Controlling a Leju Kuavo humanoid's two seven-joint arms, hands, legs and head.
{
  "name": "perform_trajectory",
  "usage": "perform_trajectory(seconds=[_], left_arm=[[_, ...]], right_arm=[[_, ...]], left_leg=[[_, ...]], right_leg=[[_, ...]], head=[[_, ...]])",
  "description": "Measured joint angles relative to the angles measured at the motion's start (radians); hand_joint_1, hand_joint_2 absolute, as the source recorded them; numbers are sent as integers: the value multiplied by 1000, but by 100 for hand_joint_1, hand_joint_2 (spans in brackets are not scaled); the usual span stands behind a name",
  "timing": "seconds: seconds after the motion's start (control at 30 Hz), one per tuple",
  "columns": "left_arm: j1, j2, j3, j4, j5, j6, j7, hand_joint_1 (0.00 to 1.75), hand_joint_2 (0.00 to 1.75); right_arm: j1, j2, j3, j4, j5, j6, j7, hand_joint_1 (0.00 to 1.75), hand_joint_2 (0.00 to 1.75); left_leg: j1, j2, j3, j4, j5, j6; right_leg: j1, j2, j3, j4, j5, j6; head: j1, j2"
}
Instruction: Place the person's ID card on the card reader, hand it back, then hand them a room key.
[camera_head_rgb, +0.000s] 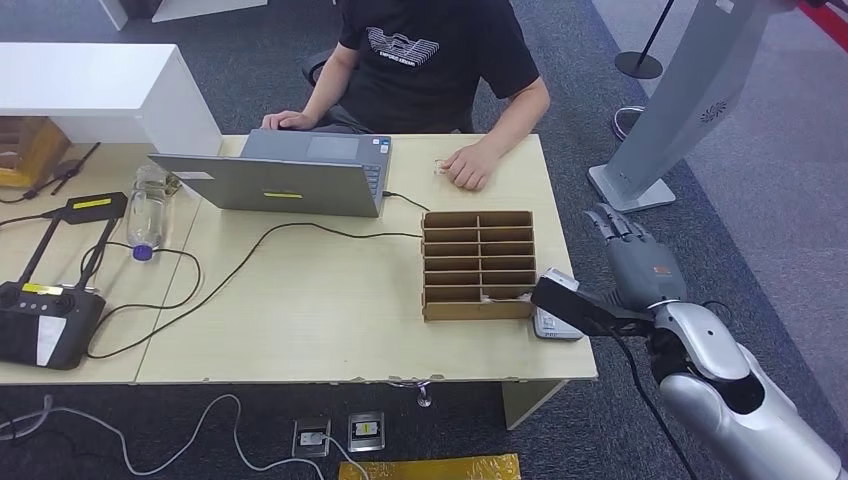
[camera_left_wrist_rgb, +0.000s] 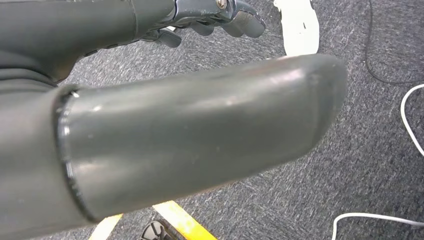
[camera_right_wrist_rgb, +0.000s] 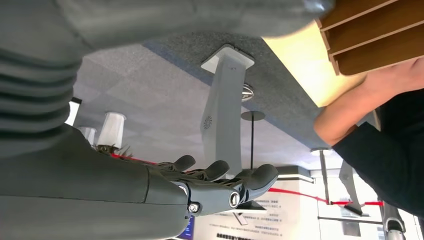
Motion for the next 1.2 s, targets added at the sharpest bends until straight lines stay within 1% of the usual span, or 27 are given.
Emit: perform_trajectory(seconds=[0.1, 0.27, 0.43, 0.53, 0.7, 0.87, 0.93, 1.2], left_arm=[[0, 0, 3, 0, -3, 6, 4, 0, 0], [0, -1, 3, 0, -12, 23, 28, 0, 0], [-1, -1, 5, 0, -5, 25, 29, 0, 0], [-2, -3, 14, 0, 2, 25, 27, 0, 0], [-3, -12, 26, 0, 0, 24, 19, 0, 0], [-3, -16, 30, 0, -11, 26, 18, 0, 0], [-4, -17, 33, 0, -10, 27, 18, 0, 0], [-3, -20, 48, 0, -8, 28, 13, 0, 0]], right_arm=[[27, 0, 0, -18, 21, -9, 8, 0, 175], [124, 6, 15, -73, 139, -40, 69, 0, 175], [162, 16, 39, -109, 207, -37, 89, 0, 175], [176, 29, 52, -114, 247, -33, 64, 0, 175], [176, 70, 70, -103, 292, -40, 8, 0, 175], [167, 126, 84, -19, 329, -140, -66, 0, 175], [158, 146, 89, 18, 336, -163, -86, 0, 175], [131, 202, 98, 97, 339, -152, -95, 0, 175]], left_leg=[[0, 0, 0, 0, 0, 0], [0, 0, 0, 0, -1, -1], [0, 1, 0, 0, -2, -2], [0, 0, 0, 0, -2, -2], [0, 0, 0, 0, -1, -2], [0, 0, 0, 0, -1, -2], [0, 0, 0, 0, -1, -2], [0, 0, 0, 0, -1, -2]], right_leg=[[0, -1, 0, 0, 0, 0], [0, -1, 0, 0, 0, 0], [0, 1, 0, 0, -1, 0], [0, 1, 0, 0, -1, 0], [0, 1, 0, 0, -1, 0], [0, 1, 0, 0, -1, 0], [0, 1, 0, 0, -1, 0], [0, 1, 0, 0, -1, 0]], head=[[0, 0], [0, 0], [0, 0], [0, 0], [0, 0], [0, 0], [0, 0], [0, 0]])
